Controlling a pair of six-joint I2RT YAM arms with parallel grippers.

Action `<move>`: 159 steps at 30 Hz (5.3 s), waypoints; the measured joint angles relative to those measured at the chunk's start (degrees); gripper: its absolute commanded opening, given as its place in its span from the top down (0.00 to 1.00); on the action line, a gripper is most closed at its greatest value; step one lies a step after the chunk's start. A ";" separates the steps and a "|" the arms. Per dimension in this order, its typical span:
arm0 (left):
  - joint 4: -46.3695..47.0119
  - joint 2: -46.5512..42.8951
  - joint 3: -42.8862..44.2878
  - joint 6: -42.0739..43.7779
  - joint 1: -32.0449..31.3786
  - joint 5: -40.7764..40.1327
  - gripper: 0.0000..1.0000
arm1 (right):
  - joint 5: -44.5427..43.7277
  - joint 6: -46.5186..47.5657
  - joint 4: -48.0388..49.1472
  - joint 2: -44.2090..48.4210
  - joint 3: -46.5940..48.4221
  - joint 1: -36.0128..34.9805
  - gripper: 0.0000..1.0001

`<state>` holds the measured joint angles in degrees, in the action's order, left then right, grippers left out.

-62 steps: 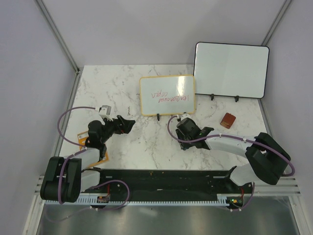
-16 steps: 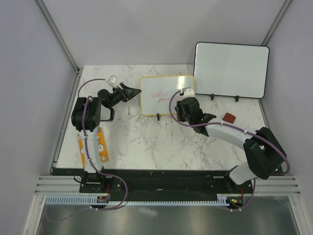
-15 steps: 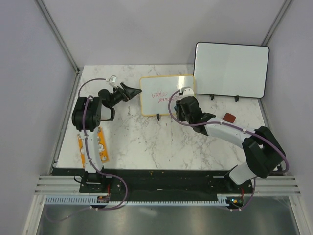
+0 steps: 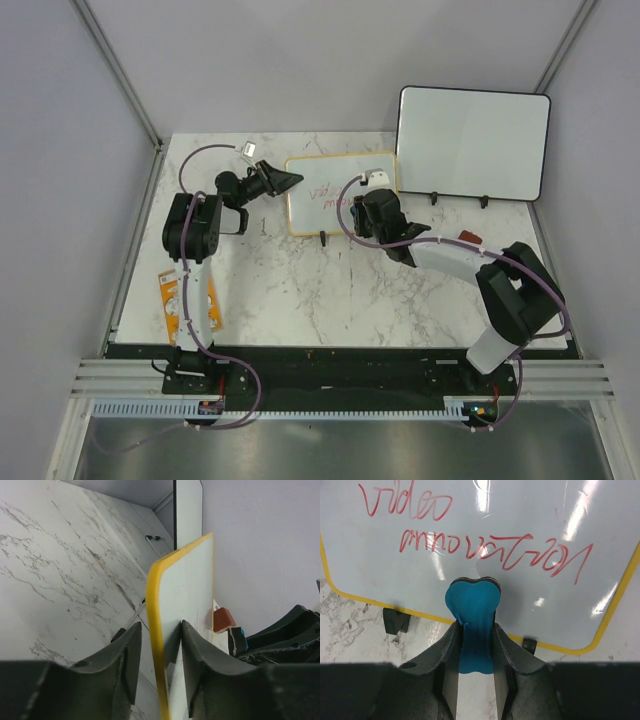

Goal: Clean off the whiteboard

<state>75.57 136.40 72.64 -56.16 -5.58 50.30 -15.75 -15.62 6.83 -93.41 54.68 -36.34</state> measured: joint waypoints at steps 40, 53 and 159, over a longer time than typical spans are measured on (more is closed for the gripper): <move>4.70 0.96 1.27 -10.88 1.11 4.63 0.98 | -8.63 9.86 22.05 -25.99 20.24 -9.35 1.00; 4.26 0.96 1.18 -10.86 0.85 4.31 0.98 | -11.72 5.14 15.58 -27.30 25.27 -9.14 1.00; 4.48 0.79 -0.61 -11.08 -0.17 2.78 0.98 | -11.30 -17.35 4.94 -16.31 14.08 2.23 1.00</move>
<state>80.05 137.19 72.03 -67.24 -5.76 53.08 -27.05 -32.97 11.77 -109.71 68.75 -34.11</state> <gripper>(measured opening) 0.073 0.339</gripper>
